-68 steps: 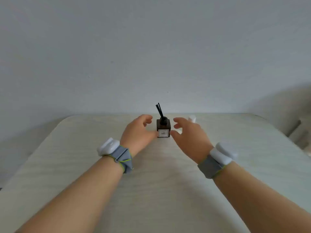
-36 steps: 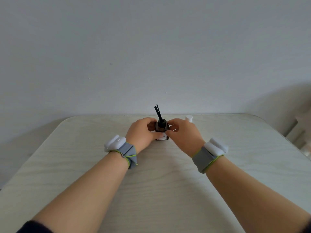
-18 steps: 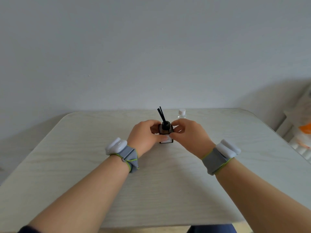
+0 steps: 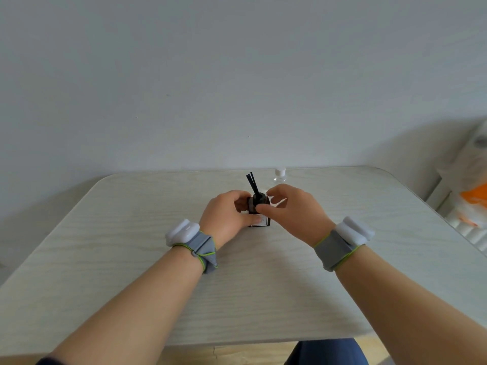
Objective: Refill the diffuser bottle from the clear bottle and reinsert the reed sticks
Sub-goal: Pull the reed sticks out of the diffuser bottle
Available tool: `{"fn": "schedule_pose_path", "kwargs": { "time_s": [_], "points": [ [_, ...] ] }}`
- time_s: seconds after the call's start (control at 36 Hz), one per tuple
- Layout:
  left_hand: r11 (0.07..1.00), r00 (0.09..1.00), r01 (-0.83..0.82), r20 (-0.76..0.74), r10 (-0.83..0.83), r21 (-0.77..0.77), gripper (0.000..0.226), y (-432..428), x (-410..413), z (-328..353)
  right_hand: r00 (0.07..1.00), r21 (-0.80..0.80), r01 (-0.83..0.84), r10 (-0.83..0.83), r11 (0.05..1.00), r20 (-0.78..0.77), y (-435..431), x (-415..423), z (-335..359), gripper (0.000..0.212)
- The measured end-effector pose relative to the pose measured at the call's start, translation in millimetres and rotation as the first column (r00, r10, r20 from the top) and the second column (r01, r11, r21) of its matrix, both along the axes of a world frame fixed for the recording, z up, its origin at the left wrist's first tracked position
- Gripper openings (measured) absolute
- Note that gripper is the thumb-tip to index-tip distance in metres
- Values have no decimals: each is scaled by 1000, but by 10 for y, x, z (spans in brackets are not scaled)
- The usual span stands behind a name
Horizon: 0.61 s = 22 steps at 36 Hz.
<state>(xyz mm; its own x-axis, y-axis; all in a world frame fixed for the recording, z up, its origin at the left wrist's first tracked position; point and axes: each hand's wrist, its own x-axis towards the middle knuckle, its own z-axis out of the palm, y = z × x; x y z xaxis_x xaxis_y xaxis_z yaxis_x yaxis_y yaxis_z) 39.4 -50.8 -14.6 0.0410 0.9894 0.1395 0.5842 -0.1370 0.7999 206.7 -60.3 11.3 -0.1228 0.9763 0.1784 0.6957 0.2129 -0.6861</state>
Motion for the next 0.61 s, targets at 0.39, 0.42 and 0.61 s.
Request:
{"fn": "schedule_pose_path", "kwargs": {
  "time_s": [0.39, 0.42, 0.61],
  "points": [
    [1000, 998, 22, -57, -22, 4, 57, 7, 47, 24, 999, 182, -31, 26, 983, 28, 79, -108, 159, 11],
    [1000, 998, 20, -55, -19, 10, 54, 0, 49, 27, 999, 185, -35, 30, 982, 32, 78, -110, 159, 10],
    [999, 998, 6, -70, -4, 32, 48, -16, 53, 15, 997, 235, -39, 24, 971, 67, 92, -145, 142, 10]
  ]
}}
